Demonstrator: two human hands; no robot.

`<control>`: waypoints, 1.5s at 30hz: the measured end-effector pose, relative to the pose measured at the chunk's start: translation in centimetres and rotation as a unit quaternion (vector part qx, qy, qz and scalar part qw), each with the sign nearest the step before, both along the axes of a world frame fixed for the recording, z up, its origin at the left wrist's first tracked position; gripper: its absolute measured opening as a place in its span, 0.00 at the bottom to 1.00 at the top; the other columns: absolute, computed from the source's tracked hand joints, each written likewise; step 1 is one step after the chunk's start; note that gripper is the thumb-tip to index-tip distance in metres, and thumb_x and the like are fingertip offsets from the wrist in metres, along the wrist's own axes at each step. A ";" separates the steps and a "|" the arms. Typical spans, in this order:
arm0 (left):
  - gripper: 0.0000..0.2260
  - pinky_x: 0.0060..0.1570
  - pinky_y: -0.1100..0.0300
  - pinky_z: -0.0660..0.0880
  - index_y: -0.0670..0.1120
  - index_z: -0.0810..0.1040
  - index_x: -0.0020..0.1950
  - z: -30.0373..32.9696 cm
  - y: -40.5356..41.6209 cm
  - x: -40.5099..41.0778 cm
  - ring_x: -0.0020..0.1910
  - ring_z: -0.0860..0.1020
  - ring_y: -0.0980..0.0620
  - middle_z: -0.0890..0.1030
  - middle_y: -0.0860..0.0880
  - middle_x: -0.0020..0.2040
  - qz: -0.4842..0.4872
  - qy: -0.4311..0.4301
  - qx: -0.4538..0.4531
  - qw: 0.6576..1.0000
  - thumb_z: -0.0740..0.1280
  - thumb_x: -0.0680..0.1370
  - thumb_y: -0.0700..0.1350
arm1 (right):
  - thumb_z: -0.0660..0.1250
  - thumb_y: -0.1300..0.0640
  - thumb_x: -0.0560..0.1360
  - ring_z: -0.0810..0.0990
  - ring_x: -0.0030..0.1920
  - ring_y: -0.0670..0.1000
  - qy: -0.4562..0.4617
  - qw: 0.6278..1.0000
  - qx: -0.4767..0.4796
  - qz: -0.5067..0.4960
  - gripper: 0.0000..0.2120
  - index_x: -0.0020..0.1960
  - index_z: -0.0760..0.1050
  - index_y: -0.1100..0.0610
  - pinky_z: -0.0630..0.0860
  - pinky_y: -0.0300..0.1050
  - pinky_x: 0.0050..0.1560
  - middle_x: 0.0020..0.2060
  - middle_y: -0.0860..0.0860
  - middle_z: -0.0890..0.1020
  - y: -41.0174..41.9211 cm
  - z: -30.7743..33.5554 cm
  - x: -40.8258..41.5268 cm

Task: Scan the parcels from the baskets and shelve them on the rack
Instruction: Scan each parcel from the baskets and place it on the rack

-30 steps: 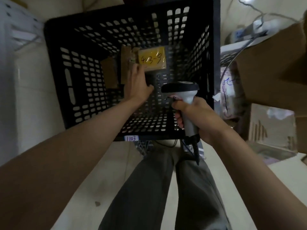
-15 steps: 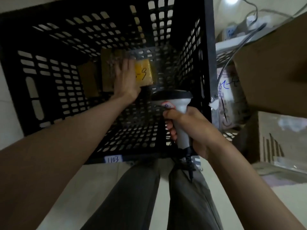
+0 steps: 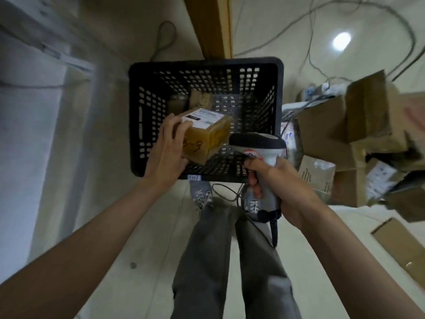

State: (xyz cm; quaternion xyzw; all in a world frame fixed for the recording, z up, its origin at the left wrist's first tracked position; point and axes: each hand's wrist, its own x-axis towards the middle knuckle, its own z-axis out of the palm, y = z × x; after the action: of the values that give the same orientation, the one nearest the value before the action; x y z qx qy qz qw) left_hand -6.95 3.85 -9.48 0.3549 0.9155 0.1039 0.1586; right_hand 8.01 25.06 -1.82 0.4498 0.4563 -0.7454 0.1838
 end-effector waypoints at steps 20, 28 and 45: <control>0.26 0.64 0.41 0.76 0.46 0.67 0.70 38.4 -21.3 12.2 0.77 0.63 0.36 0.71 0.38 0.72 0.136 0.149 0.071 0.977 0.72 0.74 0.41 | 0.66 0.56 0.81 0.72 0.29 0.54 0.193 0.934 0.098 0.285 0.16 0.37 0.75 0.62 0.70 0.47 0.33 0.31 0.61 0.75 -11.8 36.8 -2.0; 0.21 0.67 0.40 0.71 0.45 0.67 0.69 50.8 -29.8 15.7 0.75 0.68 0.38 0.70 0.43 0.76 0.168 0.300 0.032 0.938 0.66 0.77 0.45 | 0.69 0.53 0.80 0.76 0.28 0.51 0.322 0.836 0.096 0.434 0.18 0.33 0.78 0.54 0.75 0.43 0.33 0.29 0.56 0.79 -15.9 46.7 -3.8; 0.57 0.79 0.52 0.36 0.56 0.33 0.81 66.1 -38.7 22.7 0.81 0.35 0.49 0.36 0.52 0.82 0.141 0.355 -0.345 0.858 0.78 0.71 0.54 | 0.72 0.58 0.78 0.74 0.26 0.55 0.491 0.559 0.167 0.647 0.03 0.46 0.80 0.57 0.73 0.51 0.32 0.26 0.54 0.79 -19.6 56.3 -5.7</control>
State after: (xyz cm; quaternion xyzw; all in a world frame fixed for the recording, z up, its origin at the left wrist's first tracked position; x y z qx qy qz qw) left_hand 15.72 -34.84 56.59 0.1576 0.9271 -0.3302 -0.0809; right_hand 2.31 5.47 54.53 -0.3789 0.7611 -0.4420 0.2859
